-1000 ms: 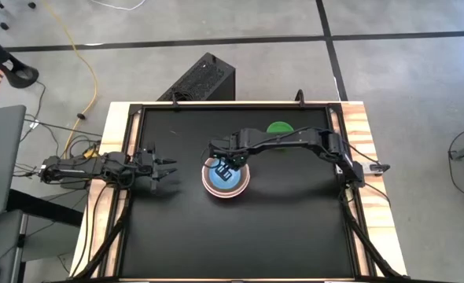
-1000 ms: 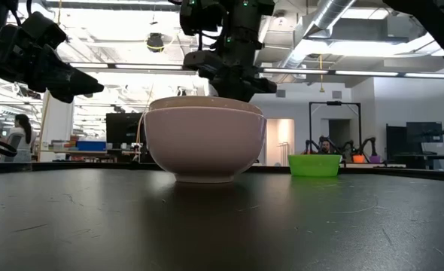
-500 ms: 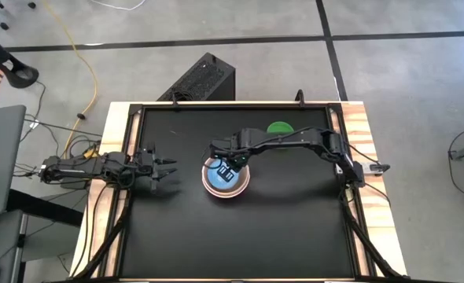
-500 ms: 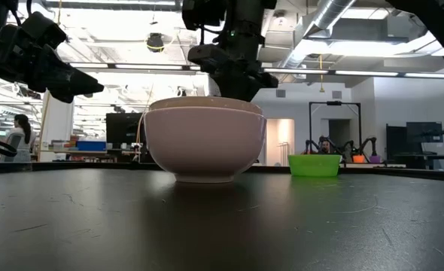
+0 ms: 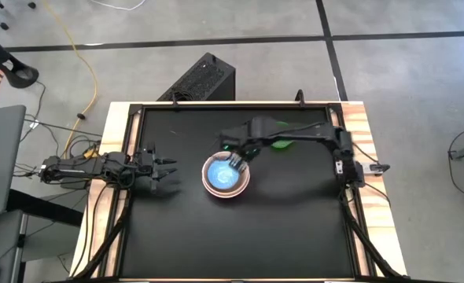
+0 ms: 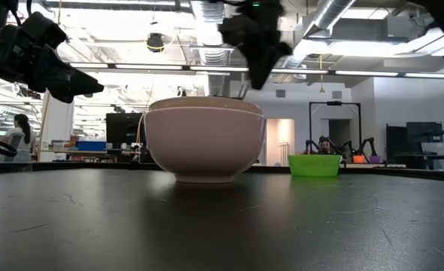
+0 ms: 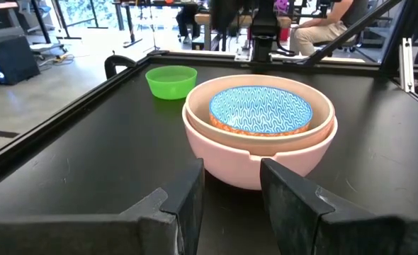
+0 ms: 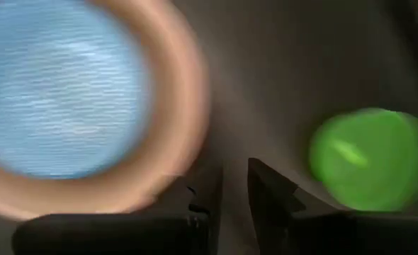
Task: Nest bowls inside each other
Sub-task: Stack the green bowl on the blue bowl
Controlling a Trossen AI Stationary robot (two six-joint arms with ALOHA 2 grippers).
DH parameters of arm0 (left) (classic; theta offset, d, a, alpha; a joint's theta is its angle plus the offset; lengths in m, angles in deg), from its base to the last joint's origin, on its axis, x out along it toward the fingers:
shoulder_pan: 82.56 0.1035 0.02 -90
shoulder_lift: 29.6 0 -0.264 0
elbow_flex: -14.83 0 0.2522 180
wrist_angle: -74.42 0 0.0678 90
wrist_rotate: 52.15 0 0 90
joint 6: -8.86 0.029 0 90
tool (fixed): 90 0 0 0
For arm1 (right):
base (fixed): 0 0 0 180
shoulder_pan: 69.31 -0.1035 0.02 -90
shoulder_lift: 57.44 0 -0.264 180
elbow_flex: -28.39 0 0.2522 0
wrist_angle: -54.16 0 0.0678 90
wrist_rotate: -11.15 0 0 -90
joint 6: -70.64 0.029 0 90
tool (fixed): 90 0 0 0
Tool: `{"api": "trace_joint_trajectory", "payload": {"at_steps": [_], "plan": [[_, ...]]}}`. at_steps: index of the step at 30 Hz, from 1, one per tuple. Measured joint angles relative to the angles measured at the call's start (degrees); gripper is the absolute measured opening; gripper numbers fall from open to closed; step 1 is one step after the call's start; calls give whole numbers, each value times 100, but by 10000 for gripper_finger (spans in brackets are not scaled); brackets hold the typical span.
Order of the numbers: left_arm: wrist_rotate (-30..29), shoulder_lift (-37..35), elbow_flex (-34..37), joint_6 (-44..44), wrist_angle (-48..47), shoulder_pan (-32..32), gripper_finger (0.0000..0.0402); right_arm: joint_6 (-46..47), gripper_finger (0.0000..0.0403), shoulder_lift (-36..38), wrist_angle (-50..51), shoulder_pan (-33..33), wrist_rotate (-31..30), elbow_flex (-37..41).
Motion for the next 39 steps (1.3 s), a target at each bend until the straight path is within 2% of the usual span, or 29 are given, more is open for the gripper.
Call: {"api": "trace_joint_trajectory", "payload": {"at_steps": [5, 11, 13, 17, 23, 27, 30, 36, 39], "plan": [[-3, 2, 0, 0, 0, -1, 128, 229, 85, 1143, -406, 521, -257, 1323], [-2, 2, 0, 1, 0, 0, 128, 712, 85, 2672, -1991, 1406, -167, 3694], [-1, 2, 0, 1, 0, -1, 128, 1017, 86, 3007, -2501, 1714, -184, 4335], [0, 2, 0, 1, 0, 0, 128, 964, 99, 3288, -3235, 2223, 144, 5200], [0, 2, 2, 1, 0, -2, 128, 563, 169, 3271, -3648, 2901, 422, 5855], [0, 2, 1, 1, 0, -1, 128, 344, 230, 3259, -3910, 3173, 475, 6088], [0, 2, 1, 0, 0, 0, 128, 213, 258, 3047, -3939, 3308, 516, 6133], [0, 2, 0, 1, 0, -2, 128, 95, 262, 2491, -4155, 3372, 535, 6133], [0, 2, 0, 1, 0, -1, 128, 33, 243, 2324, -4220, 3425, 566, 6133]]}}
